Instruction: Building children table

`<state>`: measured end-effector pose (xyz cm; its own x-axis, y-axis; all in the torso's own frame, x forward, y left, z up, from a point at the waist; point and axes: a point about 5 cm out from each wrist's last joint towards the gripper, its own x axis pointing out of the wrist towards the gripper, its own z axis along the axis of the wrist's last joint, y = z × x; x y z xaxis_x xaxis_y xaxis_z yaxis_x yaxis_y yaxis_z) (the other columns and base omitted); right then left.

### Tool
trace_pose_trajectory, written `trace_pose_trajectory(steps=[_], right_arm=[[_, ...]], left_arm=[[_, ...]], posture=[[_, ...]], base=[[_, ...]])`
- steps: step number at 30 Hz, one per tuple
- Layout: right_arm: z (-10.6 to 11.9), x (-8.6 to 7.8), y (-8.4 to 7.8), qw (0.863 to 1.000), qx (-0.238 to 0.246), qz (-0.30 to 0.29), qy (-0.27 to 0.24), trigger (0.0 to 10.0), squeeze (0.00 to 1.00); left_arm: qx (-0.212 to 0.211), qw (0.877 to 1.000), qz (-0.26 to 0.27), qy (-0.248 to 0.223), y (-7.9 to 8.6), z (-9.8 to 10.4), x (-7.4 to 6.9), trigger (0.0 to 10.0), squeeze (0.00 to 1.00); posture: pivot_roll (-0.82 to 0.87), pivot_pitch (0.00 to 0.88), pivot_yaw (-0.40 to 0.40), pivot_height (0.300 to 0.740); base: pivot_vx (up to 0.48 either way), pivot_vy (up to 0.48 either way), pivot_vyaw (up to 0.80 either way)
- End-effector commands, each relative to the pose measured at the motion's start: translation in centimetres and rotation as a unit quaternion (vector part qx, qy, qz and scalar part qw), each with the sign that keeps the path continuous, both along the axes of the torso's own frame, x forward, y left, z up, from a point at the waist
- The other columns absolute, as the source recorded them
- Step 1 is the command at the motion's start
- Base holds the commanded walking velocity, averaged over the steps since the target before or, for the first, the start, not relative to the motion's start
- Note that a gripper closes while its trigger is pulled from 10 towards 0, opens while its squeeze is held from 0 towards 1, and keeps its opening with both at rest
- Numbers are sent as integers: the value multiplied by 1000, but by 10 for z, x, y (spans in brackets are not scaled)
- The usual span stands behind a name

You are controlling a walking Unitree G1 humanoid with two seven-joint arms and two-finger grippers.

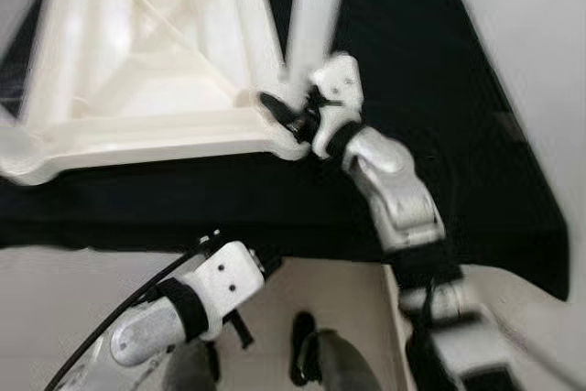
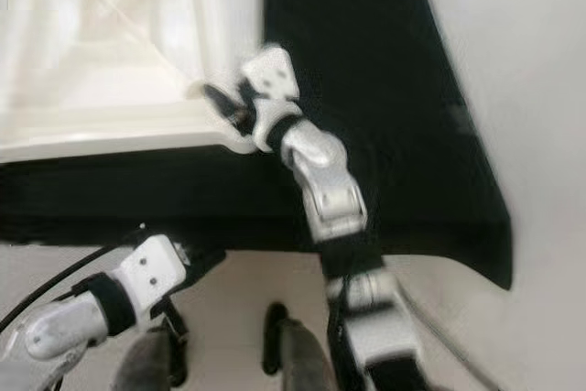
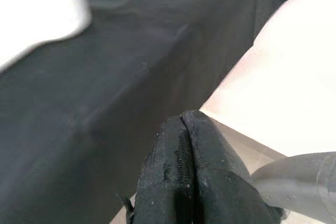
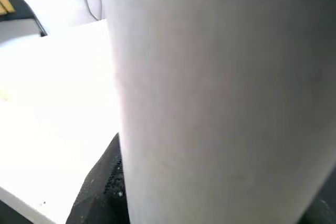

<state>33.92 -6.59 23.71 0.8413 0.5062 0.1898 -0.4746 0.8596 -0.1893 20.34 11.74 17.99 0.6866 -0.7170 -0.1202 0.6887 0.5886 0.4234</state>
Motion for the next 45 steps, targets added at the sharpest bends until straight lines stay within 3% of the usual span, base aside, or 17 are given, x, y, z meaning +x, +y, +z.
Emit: trace_pose_trajectory(steps=[1, 7, 8, 9, 10, 11, 13, 17, 18, 20, 21, 24, 28, 35, 36, 40, 45], right_arm=[[-64, -7, 4, 989, -78, -1, 129, 0, 0], [-56, -6, 11, 989, -79, -1, 126, 0, 0], [-53, -8, 13, 988, -80, -10, 128, 10000, 0], [-53, -8, 13, 988, -80, -10, 128, 10000, 0], [-42, -8, 16, 990, -63, 9, 122, 10000, 1000], [-42, -8, 16, 990, -63, 9, 122, 10000, 1000], [-19, -4, 23, 993, -37, 80, 85, 10000, 1000], [0, 2, 25, 989, -30, 135, 49, 10000, 1000], [9, 5, 24, 986, -35, 160, 28, 10000, 20], [25, 10, 21, 974, -43, 223, 3, 10000, 0], [25, 10, 21, 974, -43, 223, 3, 10000, 0], [37, 14, 19, 954, -83, 286, -11, 10000, 0], [43, 20, 22, 939, -121, 323, -16, 10000, 0], [47, 28, 30, 932, -135, 337, -15, 9804, 0], [48, 30, 32, 929, -139, 341, -14, 0, 0], [47, 32, 37, 922, -142, 359, -8, 0, 0], [43, 36, 34, 923, -142, 358, 4, 0, 0]], left_arm=[[-6, 1000, -14, 15, -5, -4, -2, 10000, 0], [-4, 1000, -14, 12, -5, -4, 0, 10000, 0], [-4, 1000, -13, 11, -4, -4, 1, 10000, 0], [-4, 1000, -13, 11, -4, -4, 1, 10000, 0], [-6, 1000, -11, 12, -4, -4, 1, 10000, 0], [-6, 1000, -11, 12, -4, -4, 1, 10000, 0], [-7, 1000, -9, 12, -3, -4, 2, 10000, 0], [-8, 1000, -6, 11, -2, -3, 4, 10000, 0], [-9, 1000, -5, 10, -2, -3, 4, 10000, 0], [-9, 1000, -3, 8, -2, -2, 5, 10000, 0], [-9, 1000, -3, 8, -2, -2, 5, 10000, 0], [-10, 1000, -1, 5, -1, -1, 5, 10000, 0], [-12, 1000, 5, 3, 1, 0, 5, 10000, 0], [-14, 1000, 17, 2, 5, 1, 3, 10000, 0], [-12, 1000, 19, 2, 6, 1, 2, 10000, 0], [-8, 1000, 23, 2, 9, 1, 0, 10000, 0], [-6, 1000, 25, 4, 11, 0, -1, 10000, 0]], posture=[[106, 334, -144, 740], [110, 332, -150, 740], [114, 331, -150, 740], [114, 331, -150, 740], [117, 330, -147, 740], [117, 330, -147, 740], [122, 327, -144, 740], [124, 326, -144, 740], [128, 324, -147, 740], [132, 323, -152, 740], [132, 323, -152, 740], [141, 322, -164, 740], [150, 325, -175, 740], [164, 329, -184, 740], [171, 332, -186, 740], [174, 332, -187, 740], [168, 334, -186, 740]], base=[[0, 0, 0], [0, 0, 0], [0, 0, 0], [0, 0, 0], [0, 0, 0], [0, 0, 0], [0, 0, 0], [0, 0, 0], [0, 0, 0], [0, 0, 0], [0, 0, 0], [0, 0, 0], [0, 0, 0], [0, 0, 0], [0, 0, 0], [0, 0, 0], [0, 0, 0]])
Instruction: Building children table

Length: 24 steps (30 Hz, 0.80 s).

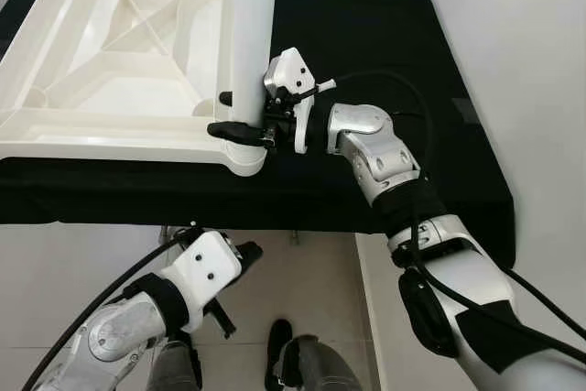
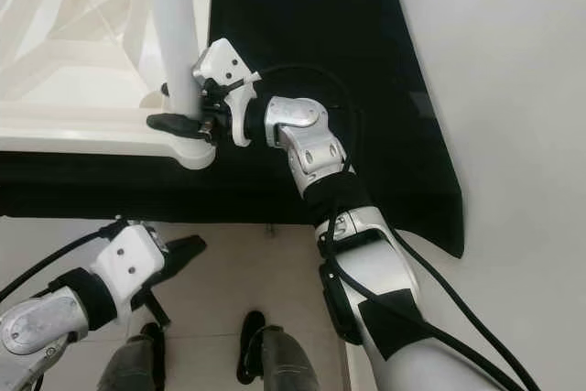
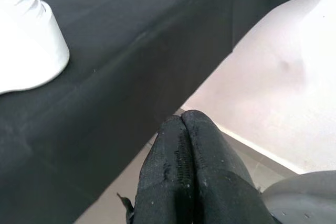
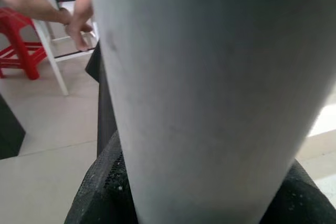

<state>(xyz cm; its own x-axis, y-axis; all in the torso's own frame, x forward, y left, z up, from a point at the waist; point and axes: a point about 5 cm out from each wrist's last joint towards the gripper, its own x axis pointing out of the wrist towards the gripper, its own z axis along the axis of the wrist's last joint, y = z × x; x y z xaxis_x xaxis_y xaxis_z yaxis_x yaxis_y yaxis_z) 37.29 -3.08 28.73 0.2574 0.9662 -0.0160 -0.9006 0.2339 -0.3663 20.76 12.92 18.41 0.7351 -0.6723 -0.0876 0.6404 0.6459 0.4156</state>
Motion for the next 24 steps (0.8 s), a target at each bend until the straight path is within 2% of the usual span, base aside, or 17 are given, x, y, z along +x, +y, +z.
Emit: trace_pose_trajectory(steps=[1, 5, 7, 8, 9, 10, 11, 12, 13, 14, 15, 16, 17, 21, 23, 24], right_arm=[[-9, 5, -5, 1000, -6, -18, 16, 0, 0], [-13, 9, -15, 998, 6, -49, 30, 0, 0], [-21, 12, -32, 994, 27, -94, 49, 0, 0], [-21, 12, -32, 994, 27, -94, 49, 0, 0], [-25, 12, -39, 992, 33, -111, 55, 0, 0], [-37, 12, -48, 982, 44, -169, 71, 0, 0], [-49, 12, -55, 962, 57, -253, 80, 0, 0], [-63, 10, -66, 917, 78, -384, 76, 0, 0], [-80, -2, -72, 887, 77, -449, 79, 0, 0], [-93, -17, -67, 886, 72, -449, 90, 0, 0], [-93, -17, -67, 886, 72, -449, 90, 0, 0], [-103, -30, -62, 881, 75, -456, 99, 0, 0], [-108, -40, -50, 892, 75, -435, 96, 0, 0], [-108, -39, -47, 894, 74, -432, 92, 0, 0], [-105, -36, -36, 906, 72, -408, 93, 0, 0], [-105, -36, -36, 906, 72, -408, 93, 0, 0]], left_arm=[[8, 1000, -8, 13, -1, -5, -6, 10000, 0], [7, 1000, -8, 13, -2, -6, -5, 10000, 0], [-8, 1000, 0, 12, -3, -7, -3, 10000, 0], [-8, 1000, 0, 12, -3, -7, -3, 10000, 0], [-15, 1000, 4, 11, -3, -8, -2, 10000, 0], [-25, 1000, 11, 13, -3, -9, -1, 10000, 0], [-29, 999, 14, 14, -2, -11, 0, 10000, 0], [-31, 999, 14, 16, -3, -12, 0, 10000, 0], [-32, 999, 13, 18, -4, -13, 0, 10000, 0], [-33, 999, 11, 18, -5, -12, 1, 10000, 0], [-33, 999, 11, 18, -5, -12, 1, 10000, 0], [-32, 999, 9, 17, -5, -12, 2, 10000, 0], [-37, 999, 6, 16, -7, -10, 3, 10000, 0], [-38, 999, 5, 16, -7, -10, 3, 10000, 0], [-33, 999, 5, 13, -7, -10, 6, 10000, 0], [-33, 999, 5, 13, -7, -10, 6, 10000, 0]], posture=[[161, 334, -190, 740], [151, 334, -196, 740], [118, 330, -201, 740], [118, 330, -201, 740], [109, 326, -200, 740], [99, 320, -195, 740], [94, 317, -194, 740], [92, 314, -193, 740], [94, 311, -187, 740], [106, 320, -179, 740], [106, 320, -179, 740], [101, 311, -165, 740], [91, 296, -150, 740], [91, 296, -150, 740], [100, 281, -155, 740], [100, 281, -155, 740]], base=[[0, 0, 0], [0, 0, 0], [0, 0, 0], [0, 0, 0], [0, 0, 0], [0, 0, 0], [0, 0, 0], [0, 0, 0], [0, 0, 0], [0, 0, 0], [0, 0, 0], [0, 0, 0], [0, 0, 0], [0, 0, 0], [0, 0, 0], [0, 0, 0]])
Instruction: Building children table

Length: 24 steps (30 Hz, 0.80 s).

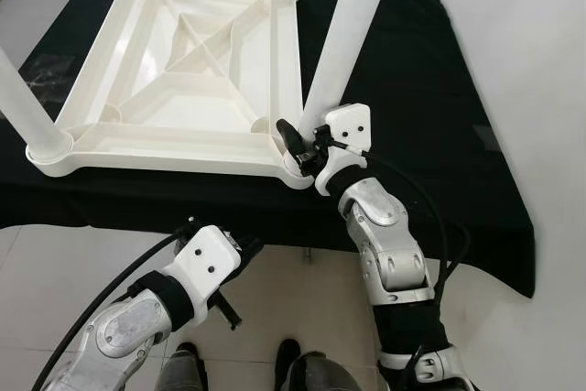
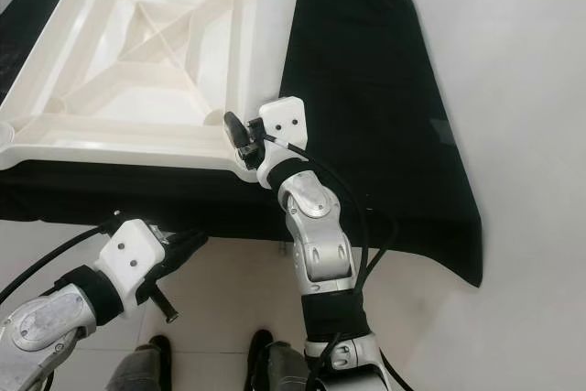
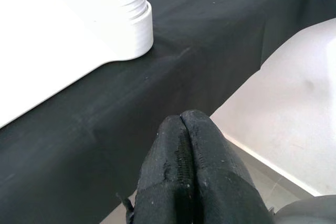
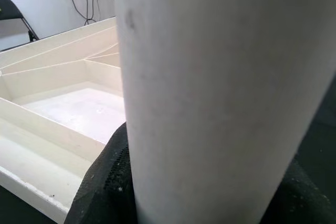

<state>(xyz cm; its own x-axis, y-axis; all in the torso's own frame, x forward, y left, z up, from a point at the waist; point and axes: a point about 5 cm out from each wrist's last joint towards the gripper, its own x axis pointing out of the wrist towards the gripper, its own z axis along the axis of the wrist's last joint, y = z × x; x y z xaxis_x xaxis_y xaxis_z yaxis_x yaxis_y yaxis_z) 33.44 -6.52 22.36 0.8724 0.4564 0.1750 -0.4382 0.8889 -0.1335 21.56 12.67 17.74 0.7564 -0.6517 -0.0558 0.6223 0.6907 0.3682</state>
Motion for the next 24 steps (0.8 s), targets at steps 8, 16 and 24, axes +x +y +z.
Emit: trace_pose_trajectory(steps=[8, 16, 24], right_arm=[[-15, 8, 16, 994, -32, 82, 64, 10000, 1000], [28, 4, 28, 947, -75, 311, -26, 10000, 0], [42, 9, 26, 882, -136, 449, -35, 10000, 0]], left_arm=[[0, 1000, -5, -5, -3, -2, 2, 10000, 0], [3, 1000, -7, -8, -3, -1, 4, 10000, 0], [6, 1000, -9, -11, -4, 1, 5, 10000, 0]], posture=[[112, 265, -156, 740], [119, 271, -159, 740], [130, 285, -169, 740]], base=[[0, 0, 0], [0, 0, 0], [0, 0, 0]])
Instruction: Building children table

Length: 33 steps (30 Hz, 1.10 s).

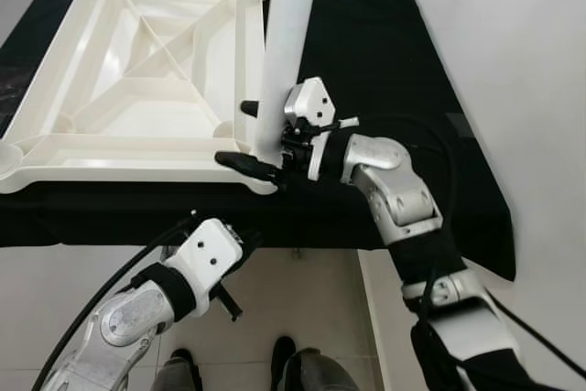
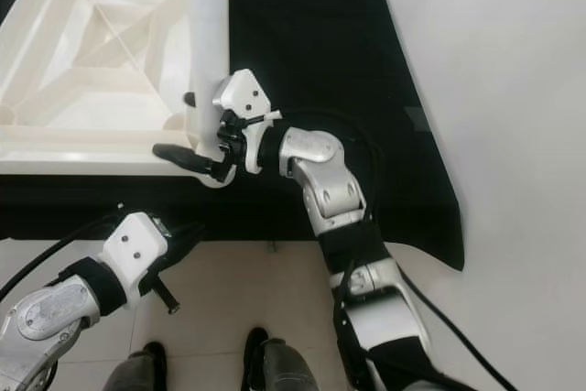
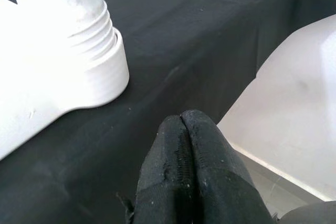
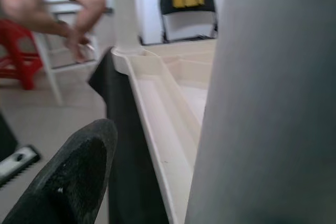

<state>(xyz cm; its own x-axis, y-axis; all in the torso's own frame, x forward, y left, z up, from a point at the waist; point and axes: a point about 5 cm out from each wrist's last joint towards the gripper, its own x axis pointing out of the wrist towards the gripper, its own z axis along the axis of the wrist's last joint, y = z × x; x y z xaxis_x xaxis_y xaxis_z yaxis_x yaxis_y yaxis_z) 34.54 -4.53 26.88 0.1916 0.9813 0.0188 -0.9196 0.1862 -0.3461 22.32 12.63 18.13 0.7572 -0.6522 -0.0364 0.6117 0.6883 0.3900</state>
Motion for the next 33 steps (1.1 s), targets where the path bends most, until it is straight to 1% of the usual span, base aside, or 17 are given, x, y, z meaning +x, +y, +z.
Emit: trace_pose_trajectory(steps=[1, 3, 4, 5, 8, 9, 10, 11, 22, 24, 25, 26, 28, 29, 30, 32, 33], right_arm=[[-3, -2, 6, 999, -13, 32, 4, 10000, 0], [-2, -2, 7, 998, -22, 64, 10, 10000, 0], [-2, -2, 7, 998, -22, 64, 10, 10000, 0], [-1, -4, 9, 994, -31, 101, 16, 10000, 0], [-2, -4, 9, 992, -41, 121, 22, 10000, 0], [-3, -2, 9, 991, -47, 126, 21, 4863, 0], [-3, -1, 9, 990, -53, 126, 23, 4863, 0], [-4, 2, 9, 991, -60, 121, 22, 0, 0], [-2, 7, 4, 991, -58, 117, 25, 0, 0], [-3, 11, -1, 994, -51, 93, 25, 0, 0], [-3, 11, -1, 994, -51, 93, 25, 0, 0], [-4, 15, -6, 997, -46, 61, 25, 0, 0], [-4, 15, -6, 997, -46, 61, 25, 0, 0], [-6, 21, -13, 999, -34, 11, 28, 0, 0], [-10, 27, -20, 998, -18, -55, 37, 0, 0], [-10, 27, -20, 998, -18, -55, 37, 0, 0], [-21, 34, -28, 982, 10, -177, 65, 0, 0]], left_arm=[[4, 1000, -8, 4, -3, -3, -3, 10000, 0], [5, 1000, -5, 3, -2, -3, -3, 10000, 0], [5, 1000, -5, 3, -2, -3, -3, 10000, 0], [7, 1000, -2, 4, 0, -3, -3, 10000, 0], [8, 1000, -2, 4, 1, -3, -3, 10000, 0], [8, 1000, -2, 4, 1, -3, -3, 10000, 0], [8, 1000, -2, 4, 1, -3, -3, 10000, 0], [8, 1000, -1, 4, 1, -3, -3, 10000, 0], [9, 1000, 2, 4, 2, -3, -4, 10000, 0], [9, 1000, 2, 4, 3, -2, -3, 10000, 0], [9, 1000, 2, 4, 3, -2, -3, 10000, 0], [9, 1000, 2, 4, 3, -3, -3, 10000, 0], [9, 1000, 2, 4, 3, -3, -3, 10000, 0], [9, 1000, 1, 5, 3, -3, -3, 10000, 0], [9, 1000, 0, 6, 2, -4, -4, 10000, 0], [9, 1000, 0, 6, 2, -4, -4, 10000, 0], [9, 1000, -1, 7, 2, -4, -4, 10000, 0]], posture=[[130, 285, -169, 740], [129, 287, -169, 740], [129, 287, -169, 740], [125, 294, -168, 740], [125, 294, -168, 740], [125, 294, -168, 740], [124, 297, -170, 740], [124, 299, -170, 740], [120, 300, -170, 740], [111, 300, -171, 740], [111, 300, -171, 740], [109, 300, -171, 740], [109, 300, -171, 740], [92, 301, -172, 740], [83, 297, -175, 740], [83, 297, -175, 740], [92, 296, -177, 740]], base=[[0, 0, 0], [0, 0, 0], [0, 0, 0], [0, 0, 0], [0, 0, 0], [0, 0, 0], [0, 0, 0], [0, 0, 0], [0, 0, 0], [0, 0, 0], [0, 0, 0], [0, 0, 0], [0, 0, 0], [0, 0, 0], [0, 0, 0], [0, 0, 0], [0, 0, 0]])
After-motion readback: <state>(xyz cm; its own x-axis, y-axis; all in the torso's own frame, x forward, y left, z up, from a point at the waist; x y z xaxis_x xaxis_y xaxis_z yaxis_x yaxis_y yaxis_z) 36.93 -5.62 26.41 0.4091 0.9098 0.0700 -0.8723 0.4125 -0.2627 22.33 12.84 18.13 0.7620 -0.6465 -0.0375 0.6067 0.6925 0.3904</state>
